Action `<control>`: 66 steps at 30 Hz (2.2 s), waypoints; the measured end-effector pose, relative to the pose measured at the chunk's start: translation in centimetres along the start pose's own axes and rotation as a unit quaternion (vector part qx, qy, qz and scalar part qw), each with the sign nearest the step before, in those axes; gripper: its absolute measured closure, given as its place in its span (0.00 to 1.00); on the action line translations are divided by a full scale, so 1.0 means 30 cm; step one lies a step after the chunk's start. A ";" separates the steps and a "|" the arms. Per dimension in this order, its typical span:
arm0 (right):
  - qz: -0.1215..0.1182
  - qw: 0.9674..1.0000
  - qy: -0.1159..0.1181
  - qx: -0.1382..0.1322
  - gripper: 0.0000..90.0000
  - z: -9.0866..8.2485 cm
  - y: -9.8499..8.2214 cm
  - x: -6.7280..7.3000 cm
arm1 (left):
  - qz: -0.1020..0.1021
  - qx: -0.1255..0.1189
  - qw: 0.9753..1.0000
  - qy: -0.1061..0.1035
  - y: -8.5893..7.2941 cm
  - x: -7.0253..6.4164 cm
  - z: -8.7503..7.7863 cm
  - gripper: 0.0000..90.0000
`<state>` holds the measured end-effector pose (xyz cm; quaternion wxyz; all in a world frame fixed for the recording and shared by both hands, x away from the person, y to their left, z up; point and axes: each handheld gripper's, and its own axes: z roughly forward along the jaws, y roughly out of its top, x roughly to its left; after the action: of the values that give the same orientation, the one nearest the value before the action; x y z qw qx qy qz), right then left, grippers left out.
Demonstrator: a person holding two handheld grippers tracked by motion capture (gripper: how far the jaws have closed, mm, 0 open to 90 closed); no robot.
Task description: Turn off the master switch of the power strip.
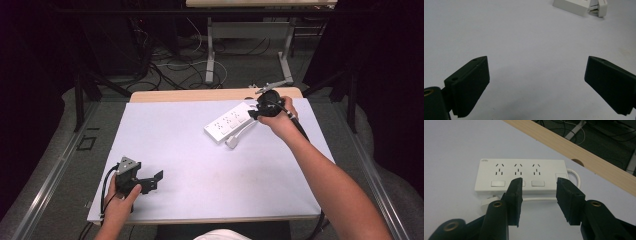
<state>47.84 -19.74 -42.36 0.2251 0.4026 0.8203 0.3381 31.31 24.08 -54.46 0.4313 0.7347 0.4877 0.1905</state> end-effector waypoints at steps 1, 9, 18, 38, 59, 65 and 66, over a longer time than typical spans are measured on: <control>0.000 1.000 -0.003 0.002 0.63 0.006 0.003 -0.003 | 0.000 0.001 1.000 0.000 0.000 0.001 0.000 0.07; 0.006 1.000 -0.005 0.006 0.74 0.046 0.024 -0.031 | -0.008 -0.004 1.000 0.003 -0.003 0.017 0.005 0.07; -0.006 1.000 -0.024 0.008 0.84 0.092 0.043 -0.050 | -0.007 -0.002 1.000 0.001 -0.004 0.024 -0.001 0.06; 0.013 0.999 -0.037 0.003 1.00 0.190 0.039 -0.120 | -0.006 -0.002 1.000 0.005 0.001 0.023 -0.004 0.07; 0.040 0.998 -0.034 0.035 1.00 0.304 0.006 -0.142 | -0.015 -0.006 1.000 0.005 -0.003 0.030 -0.014 0.07; 0.043 0.998 -0.033 0.043 1.00 0.332 -0.005 -0.150 | -0.016 -0.007 1.000 0.005 -0.003 0.034 -0.017 0.07; 0.051 0.997 -0.033 0.040 1.00 0.338 -0.007 -0.151 | -0.017 -0.006 1.000 0.004 -0.004 0.034 -0.017 0.07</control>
<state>56.82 -19.73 -48.87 0.2182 0.4633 0.8039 0.3025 31.35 25.23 -54.41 0.4365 0.7232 0.5006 0.1894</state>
